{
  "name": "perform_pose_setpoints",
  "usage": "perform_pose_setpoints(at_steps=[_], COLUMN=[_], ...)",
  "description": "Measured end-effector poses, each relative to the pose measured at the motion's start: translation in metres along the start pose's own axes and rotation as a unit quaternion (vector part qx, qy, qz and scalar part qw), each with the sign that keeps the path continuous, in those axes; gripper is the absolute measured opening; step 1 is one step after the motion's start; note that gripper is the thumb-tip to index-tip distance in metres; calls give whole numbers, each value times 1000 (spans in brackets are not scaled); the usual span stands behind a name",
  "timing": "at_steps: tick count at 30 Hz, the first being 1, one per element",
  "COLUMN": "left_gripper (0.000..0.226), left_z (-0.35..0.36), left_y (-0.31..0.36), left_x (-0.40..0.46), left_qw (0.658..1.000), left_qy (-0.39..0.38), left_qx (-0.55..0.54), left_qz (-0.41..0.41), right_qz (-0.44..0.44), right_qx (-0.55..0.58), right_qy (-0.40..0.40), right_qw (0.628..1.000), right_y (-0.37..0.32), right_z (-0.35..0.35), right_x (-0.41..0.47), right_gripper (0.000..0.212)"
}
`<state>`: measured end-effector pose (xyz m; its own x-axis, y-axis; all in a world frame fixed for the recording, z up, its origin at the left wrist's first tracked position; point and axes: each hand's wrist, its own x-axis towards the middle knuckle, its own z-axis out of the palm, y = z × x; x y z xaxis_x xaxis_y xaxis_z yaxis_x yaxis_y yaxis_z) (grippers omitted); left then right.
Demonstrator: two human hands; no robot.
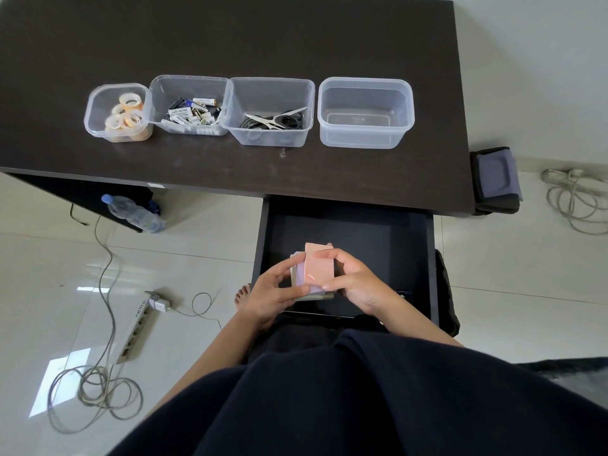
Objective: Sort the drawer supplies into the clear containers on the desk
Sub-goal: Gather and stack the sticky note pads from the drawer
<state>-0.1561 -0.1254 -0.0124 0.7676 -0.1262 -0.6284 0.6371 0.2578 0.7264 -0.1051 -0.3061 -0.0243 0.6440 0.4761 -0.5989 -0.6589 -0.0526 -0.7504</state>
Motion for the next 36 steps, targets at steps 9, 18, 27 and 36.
perform_pose_setpoints(at_steps=[9, 18, 27, 36], left_gripper=[46, 29, 46, 61], left_z=[10, 17, 22, 28], left_y=[9, 13, 19, 23], left_x=[-6, -1, -4, -5], left_qw=[999, 991, 989, 991], left_qy=[36, 71, 67, 49], left_qx=[24, 115, 126, 123], left_qz=[6, 13, 22, -8], right_qz=[-23, -49, -49, -89], right_qx=[-27, -14, -53, -104], right_qy=[-14, 35, 68, 107], right_qw=[999, 998, 995, 985], right_y=[-7, -6, 6, 3], right_z=[1, 11, 26, 31], right_x=[-1, -1, -3, -4], right_gripper=[54, 54, 67, 61])
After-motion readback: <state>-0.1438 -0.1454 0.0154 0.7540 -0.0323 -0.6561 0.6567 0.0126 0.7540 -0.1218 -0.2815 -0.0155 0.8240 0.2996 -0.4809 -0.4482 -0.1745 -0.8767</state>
